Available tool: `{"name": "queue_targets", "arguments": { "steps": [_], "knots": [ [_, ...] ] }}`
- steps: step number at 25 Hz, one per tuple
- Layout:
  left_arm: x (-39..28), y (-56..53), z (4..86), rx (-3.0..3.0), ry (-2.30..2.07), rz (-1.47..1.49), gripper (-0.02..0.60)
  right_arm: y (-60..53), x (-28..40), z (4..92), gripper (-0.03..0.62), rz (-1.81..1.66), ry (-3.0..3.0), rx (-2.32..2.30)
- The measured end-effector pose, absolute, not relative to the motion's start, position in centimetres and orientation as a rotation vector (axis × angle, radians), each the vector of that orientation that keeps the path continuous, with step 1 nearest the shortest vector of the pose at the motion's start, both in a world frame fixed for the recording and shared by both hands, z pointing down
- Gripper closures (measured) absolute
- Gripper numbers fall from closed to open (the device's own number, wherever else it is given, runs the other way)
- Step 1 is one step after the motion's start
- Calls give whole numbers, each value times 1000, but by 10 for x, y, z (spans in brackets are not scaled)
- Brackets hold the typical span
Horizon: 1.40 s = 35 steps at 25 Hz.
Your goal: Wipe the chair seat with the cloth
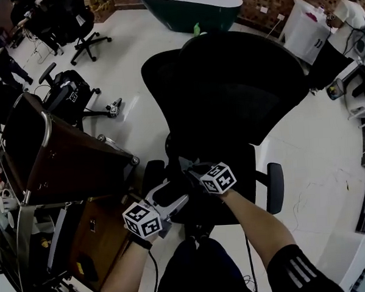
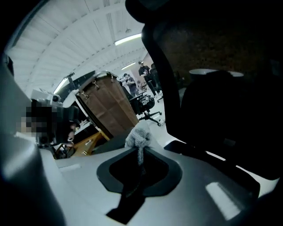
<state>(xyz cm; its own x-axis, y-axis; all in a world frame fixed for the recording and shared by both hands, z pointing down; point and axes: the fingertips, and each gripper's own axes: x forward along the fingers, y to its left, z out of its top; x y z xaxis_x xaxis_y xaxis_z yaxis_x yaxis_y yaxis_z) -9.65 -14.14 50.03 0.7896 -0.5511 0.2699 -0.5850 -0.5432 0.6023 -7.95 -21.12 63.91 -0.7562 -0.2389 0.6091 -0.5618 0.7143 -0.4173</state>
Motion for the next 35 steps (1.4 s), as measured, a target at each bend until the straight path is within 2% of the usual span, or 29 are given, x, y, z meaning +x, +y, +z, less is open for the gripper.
{"name": "queue_targets", "arguments": {
  "steps": [11,18,23,29,35],
  "knots": [
    [-95,-180,589,2235,-871,24,261,-283,-118,802,557,699,-2272,568],
    [-91,-177,618,2217,-851,22,261,-299,-134,857,557,687,-2221,549],
    [-83,-175,628,2212,-831,33,261,-298,-125,863,558,701,-2247,528],
    [-58,-177,624,2232,-778,38,261,-293,-48,878,559,600,-2088,570],
    [-24,-173,615,2258,-689,34,261,-274,93,890,559,640,-1848,716]
  ]
}}
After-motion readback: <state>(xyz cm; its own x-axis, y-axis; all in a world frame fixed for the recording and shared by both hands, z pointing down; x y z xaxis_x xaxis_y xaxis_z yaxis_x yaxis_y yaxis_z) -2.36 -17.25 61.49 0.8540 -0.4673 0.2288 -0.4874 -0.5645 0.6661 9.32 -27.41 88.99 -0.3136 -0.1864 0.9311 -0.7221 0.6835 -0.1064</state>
